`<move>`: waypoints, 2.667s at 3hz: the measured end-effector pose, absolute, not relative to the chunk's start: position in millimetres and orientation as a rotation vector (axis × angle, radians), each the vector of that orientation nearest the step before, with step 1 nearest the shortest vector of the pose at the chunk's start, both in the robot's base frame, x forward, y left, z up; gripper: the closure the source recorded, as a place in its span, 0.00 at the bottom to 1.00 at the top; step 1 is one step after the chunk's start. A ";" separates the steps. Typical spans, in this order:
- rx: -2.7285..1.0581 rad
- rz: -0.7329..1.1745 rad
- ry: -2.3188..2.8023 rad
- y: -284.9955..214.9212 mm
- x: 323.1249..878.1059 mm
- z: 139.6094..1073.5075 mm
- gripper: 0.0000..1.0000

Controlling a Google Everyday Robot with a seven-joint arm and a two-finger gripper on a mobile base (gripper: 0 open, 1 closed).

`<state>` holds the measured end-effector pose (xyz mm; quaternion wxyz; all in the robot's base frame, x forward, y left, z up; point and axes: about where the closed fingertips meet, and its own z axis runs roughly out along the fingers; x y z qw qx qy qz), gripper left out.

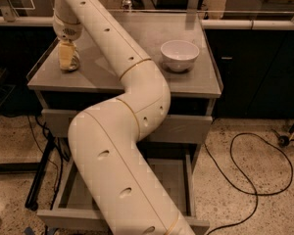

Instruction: Place 7up can into middle drawer

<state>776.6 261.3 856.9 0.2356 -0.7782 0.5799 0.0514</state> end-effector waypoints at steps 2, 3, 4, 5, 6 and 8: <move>-2.135 0.141 1.591 261.3 776.6 856.9 0.86; -2.135 0.141 1.591 261.3 776.6 856.9 1.00; -2.047 0.082 1.607 257.3 785.4 887.7 1.00; -1.997 0.033 1.603 252.3 785.4 919.2 1.00; -1.959 0.010 1.586 251.9 787.2 938.1 1.00; -1.949 -0.011 1.566 255.7 782.2 956.4 1.00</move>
Offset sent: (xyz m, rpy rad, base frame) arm 0.0000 0.0000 0.0000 0.0000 0.0000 0.0000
